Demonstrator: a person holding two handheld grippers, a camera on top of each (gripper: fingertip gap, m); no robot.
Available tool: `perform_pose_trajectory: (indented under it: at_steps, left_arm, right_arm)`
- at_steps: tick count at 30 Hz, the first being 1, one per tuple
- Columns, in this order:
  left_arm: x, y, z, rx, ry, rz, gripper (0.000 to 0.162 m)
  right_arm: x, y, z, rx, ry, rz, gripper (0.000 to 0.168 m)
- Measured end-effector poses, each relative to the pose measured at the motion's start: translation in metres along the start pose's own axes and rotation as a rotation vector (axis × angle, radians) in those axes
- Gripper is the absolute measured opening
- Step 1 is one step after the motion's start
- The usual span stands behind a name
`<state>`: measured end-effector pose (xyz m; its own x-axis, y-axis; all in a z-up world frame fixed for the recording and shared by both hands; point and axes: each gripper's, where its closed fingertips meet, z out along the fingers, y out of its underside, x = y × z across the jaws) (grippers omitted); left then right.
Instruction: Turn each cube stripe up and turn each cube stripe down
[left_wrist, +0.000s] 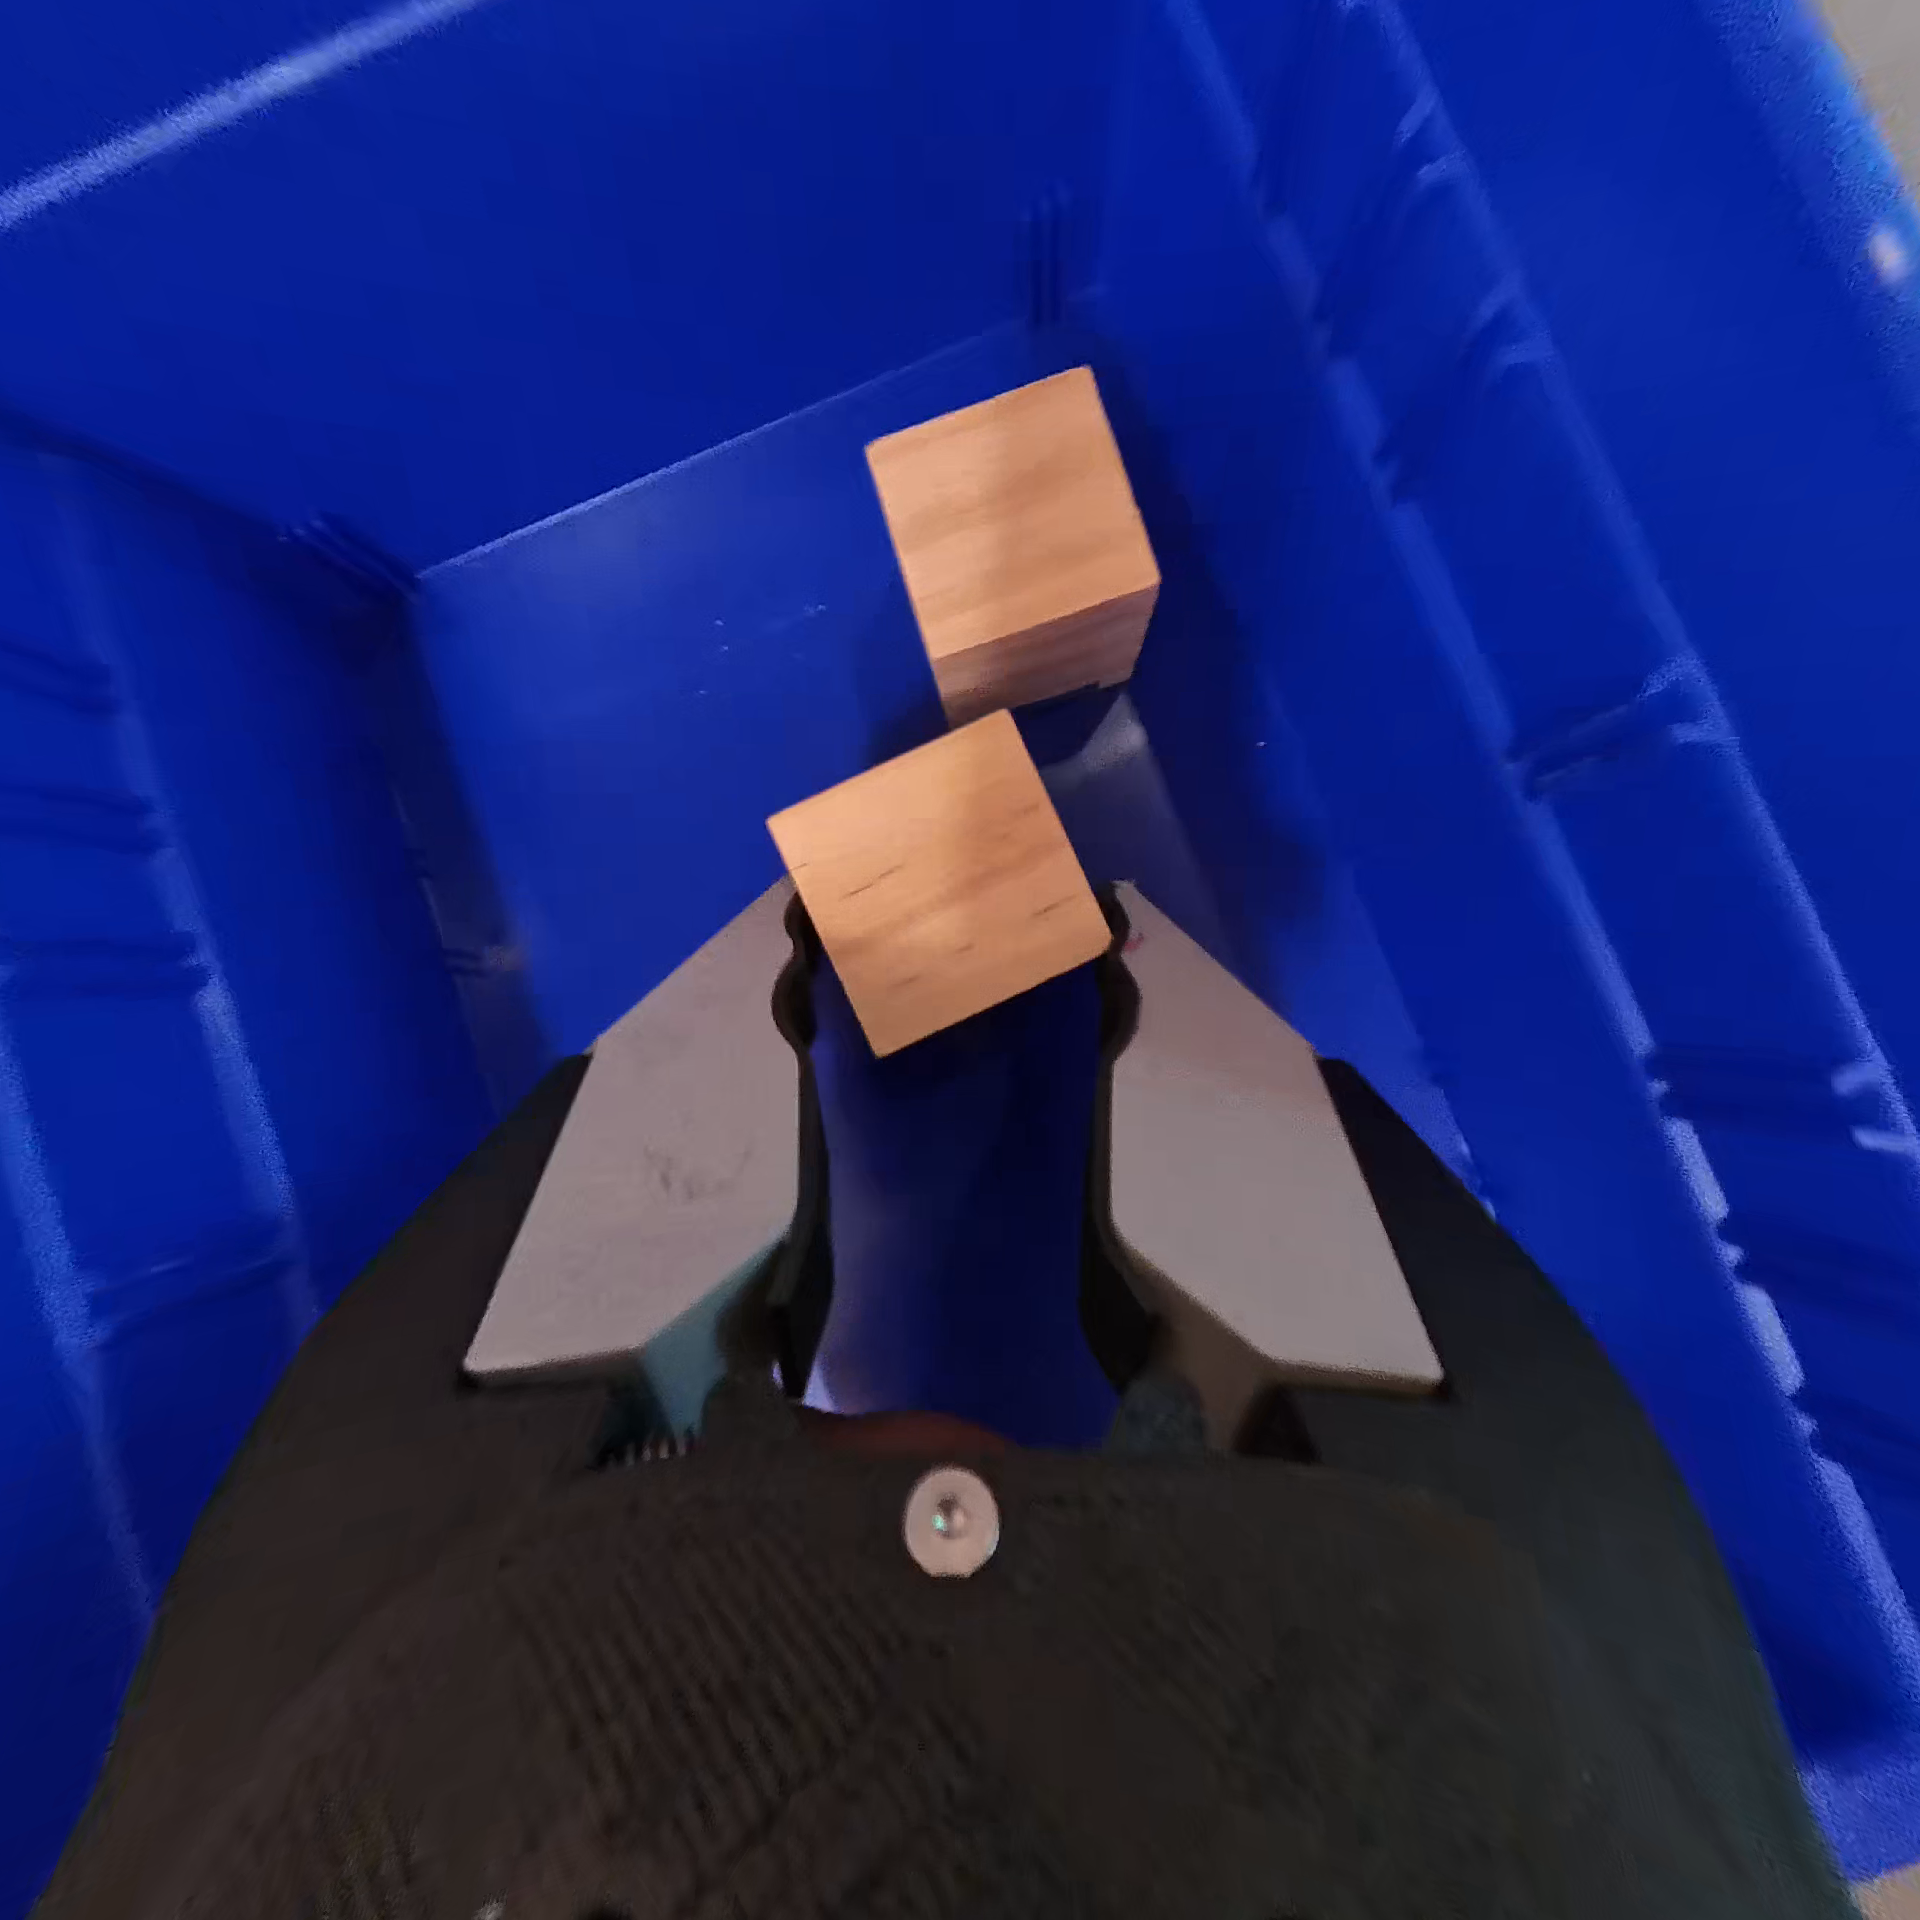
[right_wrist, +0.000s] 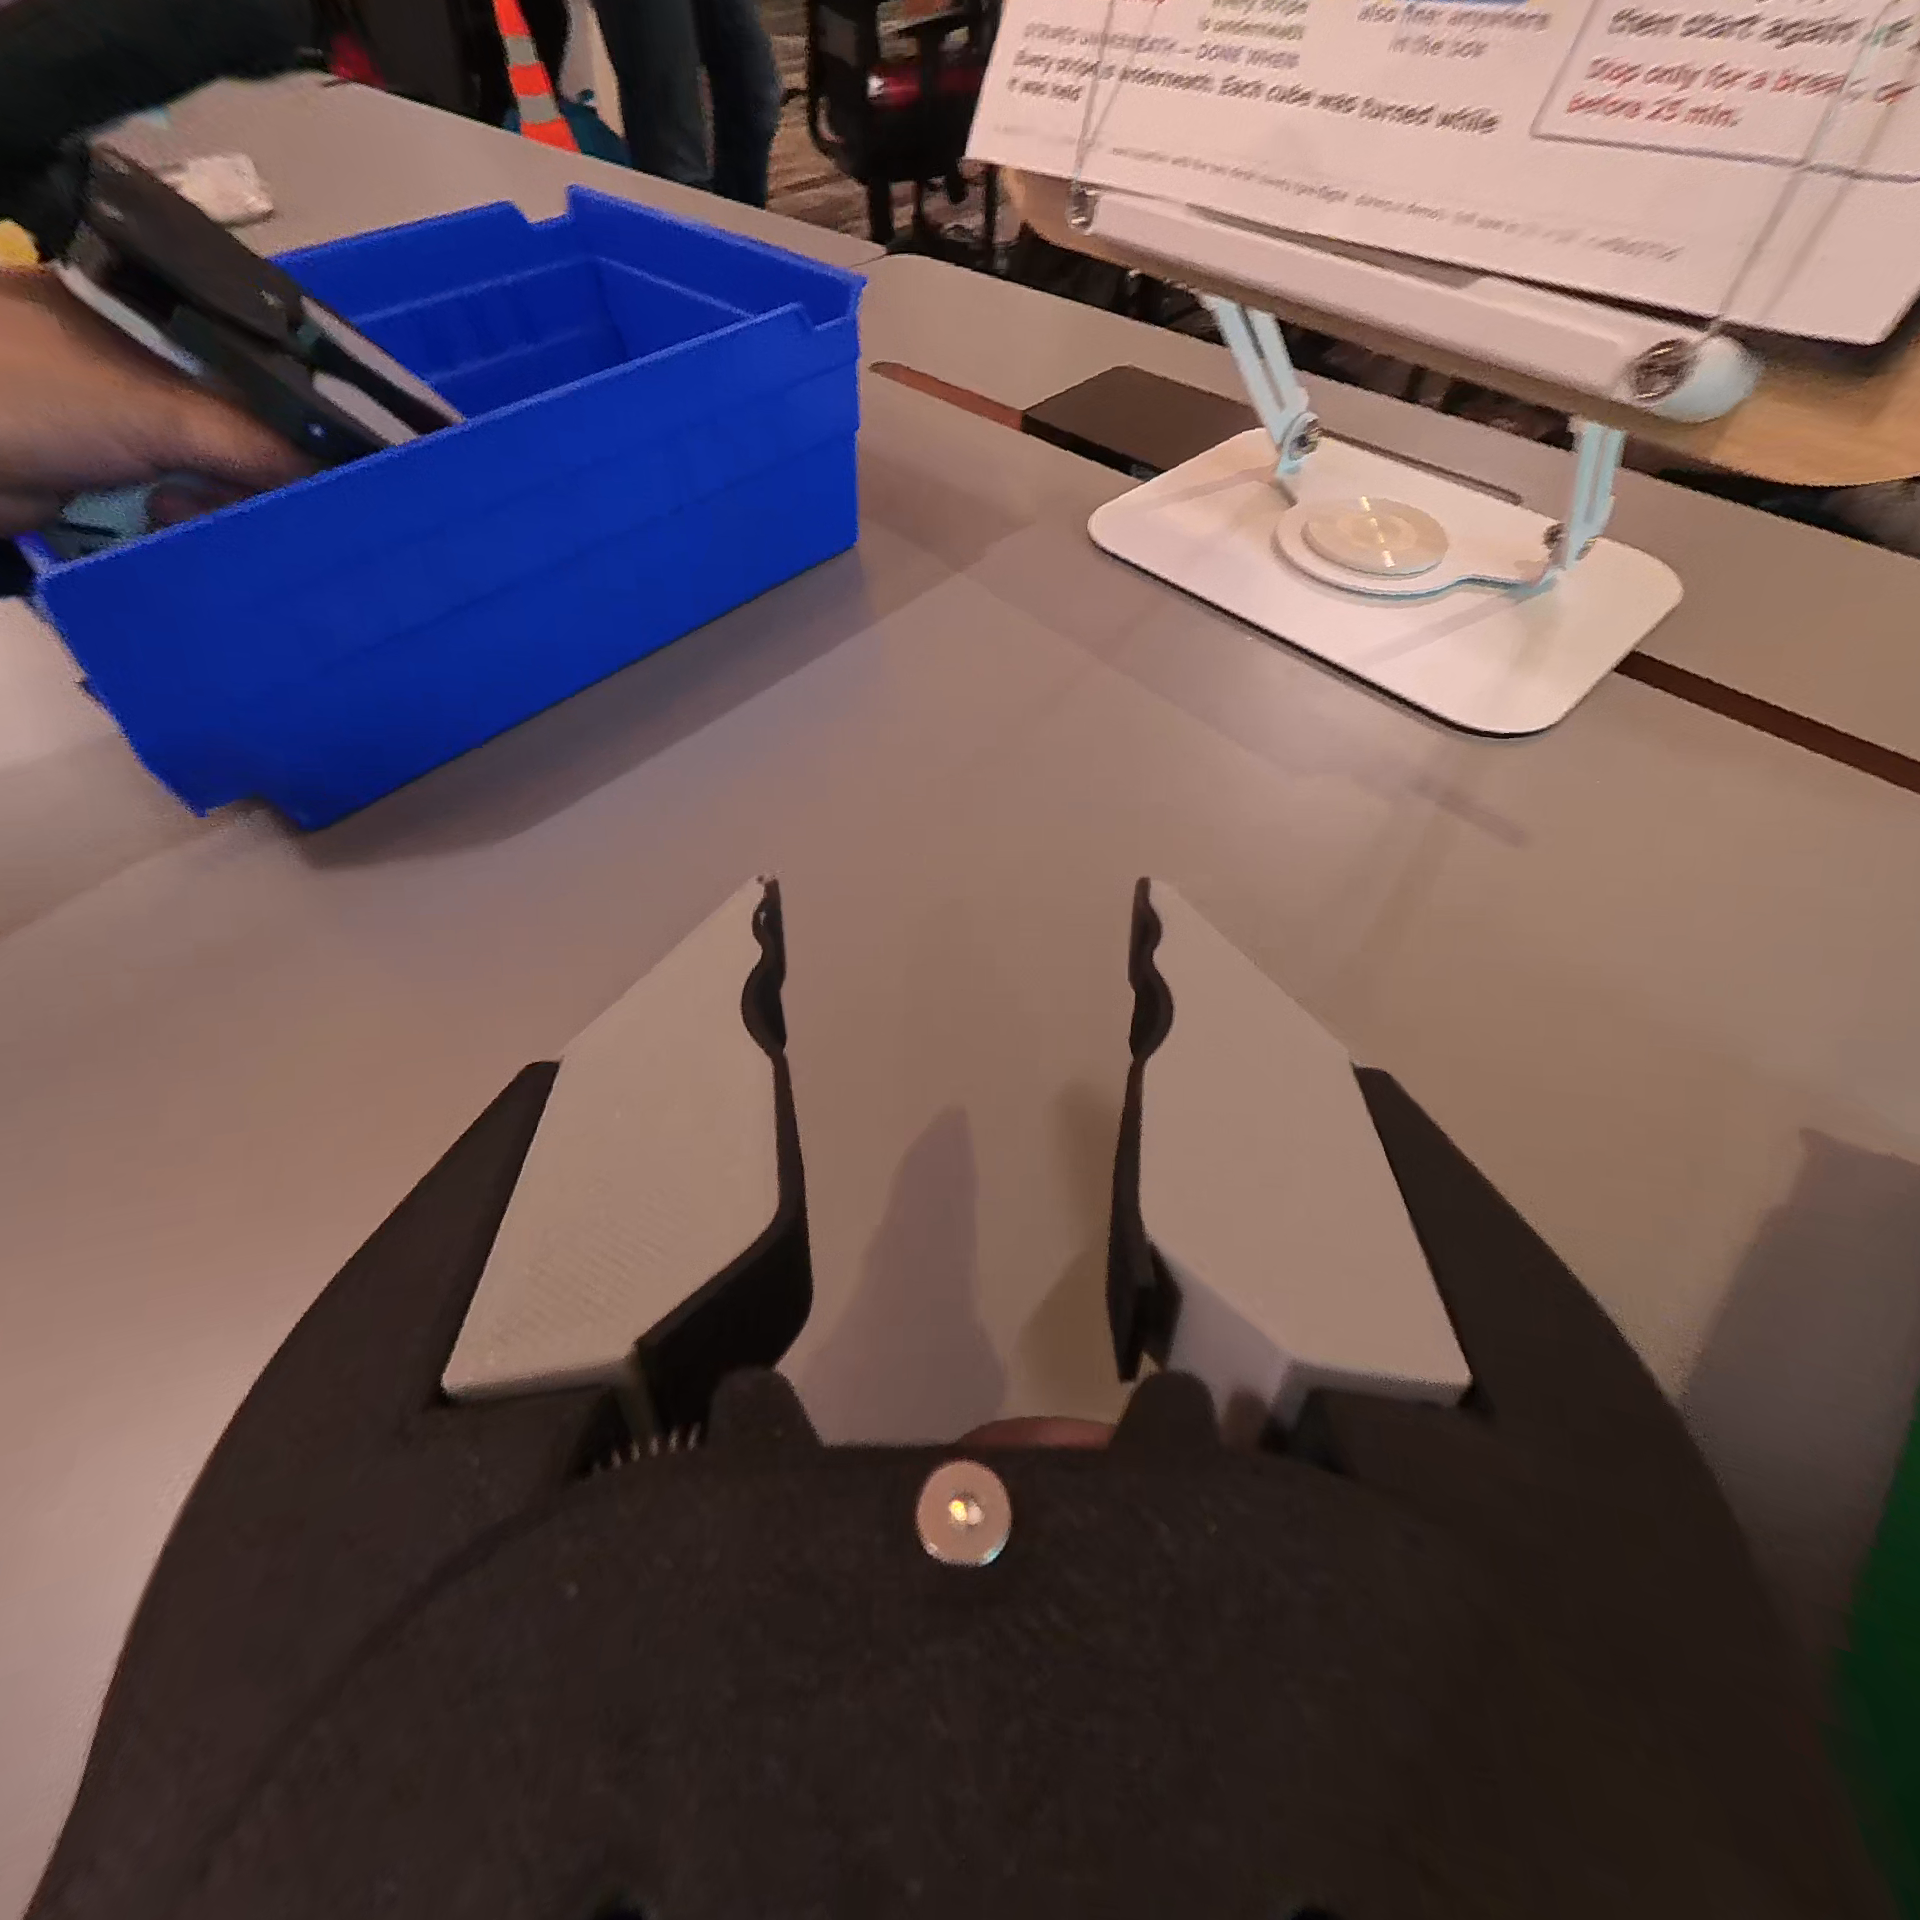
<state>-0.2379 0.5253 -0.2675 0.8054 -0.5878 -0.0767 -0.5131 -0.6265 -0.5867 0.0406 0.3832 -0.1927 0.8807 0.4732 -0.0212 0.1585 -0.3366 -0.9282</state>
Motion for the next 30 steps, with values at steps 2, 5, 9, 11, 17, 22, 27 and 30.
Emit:
perform_pose_trajectory:
  at_steps: [2, 5, 9, 11, 17, 22, 27, 30]
  left_arm:
    - [-0.002, -0.008, -0.013, 0.058, 0.01, 0.016, 0.053]
    - [0.006, -0.026, -0.041, 0.181, 0.052, 0.056, 0.053]
    - [0.039, -0.047, -0.087, 0.37, 0.188, 0.141, 0.053]
    - [0.071, -0.056, -0.114, 0.486, 0.325, 0.181, 0.053]
    - [0.18, -0.055, -0.212, 0.882, 0.843, 0.33, 0.052]
    - [0.249, -0.024, -0.242, 1.058, 0.971, 0.619, 0.052]
    - [0.281, -0.018, -0.236, 1.085, 0.965, 0.72, 0.052]
    - [0.295, -0.02, -0.231, 1.09, 0.942, 0.738, 0.052]
  right_arm:
    - [-0.009, 0.002, 0.002, -0.011, -0.044, 0.0, 0.064]
    - [-0.025, 0.003, 0.005, -0.017, -0.127, 0.009, 0.065]
    - [-0.06, 0.003, 0.004, -0.025, -0.351, 0.082, 0.065]
    - [-0.079, -0.001, -0.002, -0.012, -0.48, 0.123, 0.066]
    - [-0.129, -0.032, -0.035, 0.092, -0.892, 0.314, 0.066]
    - [-0.147, -0.047, -0.062, 0.139, -1.13, 0.418, 0.066]
    - [-0.156, -0.058, -0.08, 0.159, -1.294, 0.521, 0.066]
    - [-0.162, -0.061, -0.088, 0.166, -1.359, 0.535, 0.068]
